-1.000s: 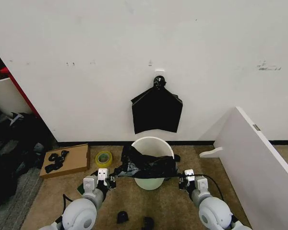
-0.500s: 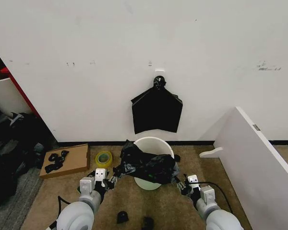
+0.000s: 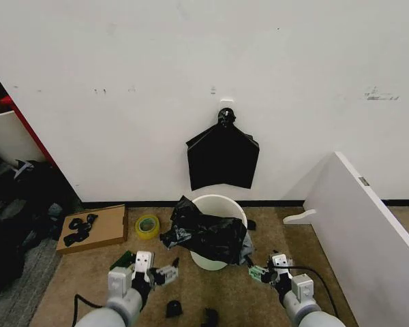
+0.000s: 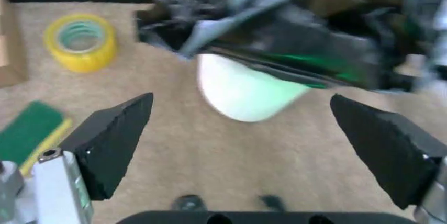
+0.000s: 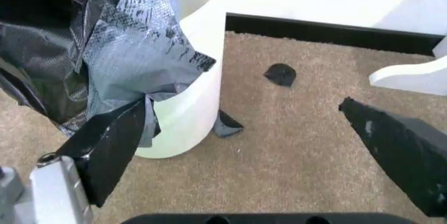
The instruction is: Place the garbage bag over the trash bin.
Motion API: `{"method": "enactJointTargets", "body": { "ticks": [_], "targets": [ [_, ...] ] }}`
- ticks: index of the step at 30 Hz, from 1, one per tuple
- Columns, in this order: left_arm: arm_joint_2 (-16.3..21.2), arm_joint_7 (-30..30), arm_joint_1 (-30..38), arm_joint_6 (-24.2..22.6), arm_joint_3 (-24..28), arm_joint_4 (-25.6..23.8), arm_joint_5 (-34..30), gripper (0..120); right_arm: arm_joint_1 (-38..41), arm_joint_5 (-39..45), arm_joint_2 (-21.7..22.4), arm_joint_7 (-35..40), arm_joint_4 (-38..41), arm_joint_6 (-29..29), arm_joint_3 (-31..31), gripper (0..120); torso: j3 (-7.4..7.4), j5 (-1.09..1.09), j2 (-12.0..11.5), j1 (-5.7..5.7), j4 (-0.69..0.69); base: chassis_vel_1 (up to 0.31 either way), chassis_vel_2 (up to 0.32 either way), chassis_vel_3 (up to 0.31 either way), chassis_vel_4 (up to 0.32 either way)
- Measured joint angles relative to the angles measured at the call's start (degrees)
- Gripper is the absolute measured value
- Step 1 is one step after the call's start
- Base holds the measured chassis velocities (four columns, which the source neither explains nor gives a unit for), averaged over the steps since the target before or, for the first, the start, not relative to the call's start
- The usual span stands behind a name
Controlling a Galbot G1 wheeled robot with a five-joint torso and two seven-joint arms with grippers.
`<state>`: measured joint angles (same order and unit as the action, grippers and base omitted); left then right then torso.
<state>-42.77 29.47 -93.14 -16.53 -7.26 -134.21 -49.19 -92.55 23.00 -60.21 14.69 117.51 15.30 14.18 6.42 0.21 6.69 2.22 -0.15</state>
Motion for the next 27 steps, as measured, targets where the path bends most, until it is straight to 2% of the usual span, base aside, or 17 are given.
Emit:
{"method": "enactJointTargets", "body": {
  "ticks": [4, 7, 10, 12, 18, 22, 26, 27],
  "targets": [
    [0.27, -4.00, -1.23, 3.30, 0.45, -0.39, 1.96, 100, -0.14, -0.26, -0.33, 0.19, -0.01, -0.11, 0.01, 100, 0.00, 0.00, 0.00, 0.00, 0.00, 0.000, 0.000, 0.000, 0.000],
    [0.11, -7.71, -0.09, 7.82, 2.07, 1.70, 7.75, 100, -0.37, -0.67, -0.84, 0.29, 0.06, -0.23, -0.01, 100, 0.00, -0.02, 0.00, 0.00, 0.00, 0.000, 0.000, 0.000, 0.000],
    [0.85, -9.95, 2.52, 10.00, 2.81, 3.27, 10.99, 99, -0.72, -0.97, -1.23, 0.32, 0.44, -0.26, -0.02, 100, 0.01, -0.02, 0.00, 0.00, -0.01, 0.000, 0.000, 0.000, 0.000],
    [1.02, -10.18, 2.81, 10.15, 2.83, 3.37, 11.13, 99, -0.76, -0.98, -1.31, 0.33, 0.51, -0.30, -0.02, 100, 0.00, -0.02, 0.00, 0.00, -0.01, 0.000, 0.000, 0.000, 0.000],
    [5.35, -15.41, 7.13, 12.56, 3.08, 5.42, 11.38, 99, -1.05, -1.65, -2.80, 0.28, 0.88, -1.18, -0.13, 100, 0.01, -0.02, 0.00, 0.00, -0.01, 0.000, 0.000, 0.000, 0.000],
    [8.61, -22.06, 9.44, 15.13, 4.26, 6.83, 10.98, 98, -0.54, -2.47, -3.70, 0.25, 0.87, -1.42, -0.57, 100, 0.01, -0.01, 0.00, 0.00, -0.02, 0.000, 0.000, 0.000, 0.000],
    [8.61, -23.16, 10.54, 15.49, 5.46, 7.63, 10.83, 98, 1.40, -2.42, -3.51, 0.04, 0.65, -1.39, -1.77, 100, 0.01, 0.00, 0.00, 0.00, 0.01, 0.000, 0.000, 0.000, 0.000],
    [8.11, -23.21, 12.28, 15.43, 7.31, 8.54, 10.59, 98, 2.18, -2.42, -3.28, -0.26, 0.54, -1.39, -2.15, 100, 0.01, 0.00, 0.00, 0.00, 0.04, 0.000, 0.000, 0.000, 0.000]
  ]
}}
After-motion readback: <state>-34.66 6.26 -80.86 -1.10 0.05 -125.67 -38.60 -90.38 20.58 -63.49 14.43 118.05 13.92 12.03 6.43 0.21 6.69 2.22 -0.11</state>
